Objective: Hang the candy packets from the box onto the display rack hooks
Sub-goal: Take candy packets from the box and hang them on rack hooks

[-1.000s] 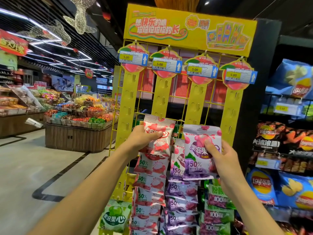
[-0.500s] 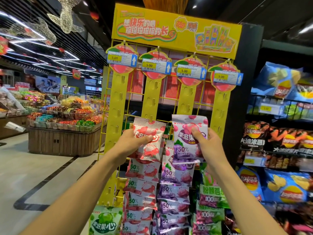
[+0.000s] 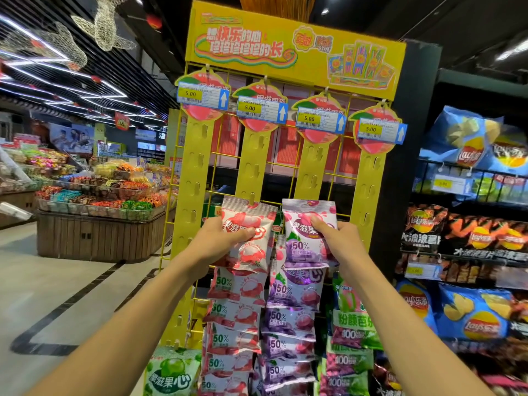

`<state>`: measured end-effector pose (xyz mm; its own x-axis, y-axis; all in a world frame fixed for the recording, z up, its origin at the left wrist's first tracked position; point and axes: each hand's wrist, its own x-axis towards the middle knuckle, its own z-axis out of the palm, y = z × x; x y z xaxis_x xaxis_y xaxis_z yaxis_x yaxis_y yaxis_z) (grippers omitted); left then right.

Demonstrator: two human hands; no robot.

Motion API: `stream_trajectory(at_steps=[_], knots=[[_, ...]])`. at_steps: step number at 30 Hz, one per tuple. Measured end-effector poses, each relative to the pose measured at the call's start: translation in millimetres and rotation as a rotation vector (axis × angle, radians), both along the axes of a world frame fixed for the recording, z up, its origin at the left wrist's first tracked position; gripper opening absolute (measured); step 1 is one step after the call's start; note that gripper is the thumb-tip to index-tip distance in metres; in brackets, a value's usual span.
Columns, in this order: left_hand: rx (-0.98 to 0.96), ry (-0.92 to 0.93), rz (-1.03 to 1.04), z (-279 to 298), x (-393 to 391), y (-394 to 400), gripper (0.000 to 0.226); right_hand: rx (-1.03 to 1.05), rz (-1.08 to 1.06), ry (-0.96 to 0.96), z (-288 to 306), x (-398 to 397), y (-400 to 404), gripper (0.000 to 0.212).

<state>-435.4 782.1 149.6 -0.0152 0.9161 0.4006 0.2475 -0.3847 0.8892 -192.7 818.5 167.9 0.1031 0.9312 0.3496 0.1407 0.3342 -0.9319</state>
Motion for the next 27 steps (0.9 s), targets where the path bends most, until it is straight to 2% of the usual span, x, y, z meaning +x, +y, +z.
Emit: stream_trajectory(at_steps=[6, 10, 13, 18, 21, 24, 27], knots=[[-0.004, -0.003, 0.026, -1.2, 0.2, 1.8, 0.007, -0.04, 0.001, -0.024, -10.1, 3.1, -2.3, 0.03], [-0.014, 0.039, 0.035, -0.2, -1.5, 3.4, 0.016, -0.039, -0.025, -0.061, -17.7, 4.2, -5.0, 0.036], [-0.049, 0.106, 0.065, 0.5, -2.4, 6.1, 0.033, 0.013, -0.083, -0.108, -25.9, 1.6, -5.8, 0.055], [-0.01, 0.575, 0.304, 4.8, -4.4, 7.8, 0.06, 0.071, -0.308, -0.371, -29.6, -1.3, -8.8, 0.059], [-0.082, 0.76, 0.359, 18.5, -3.7, 1.2, 0.069, 0.076, -0.424, -0.55, -29.3, -2.5, -12.4, 0.067], [-0.147, 0.947, 0.432, 23.6, 0.6, -6.4, 0.084, 0.089, -0.482, -0.616, -31.6, -5.8, -17.6, 0.069], [-0.08, 1.077, 0.587, 15.3, 2.2, -2.0, 0.09, 0.097, -0.48, -0.614, -39.6, -7.7, -22.2, 0.067]])
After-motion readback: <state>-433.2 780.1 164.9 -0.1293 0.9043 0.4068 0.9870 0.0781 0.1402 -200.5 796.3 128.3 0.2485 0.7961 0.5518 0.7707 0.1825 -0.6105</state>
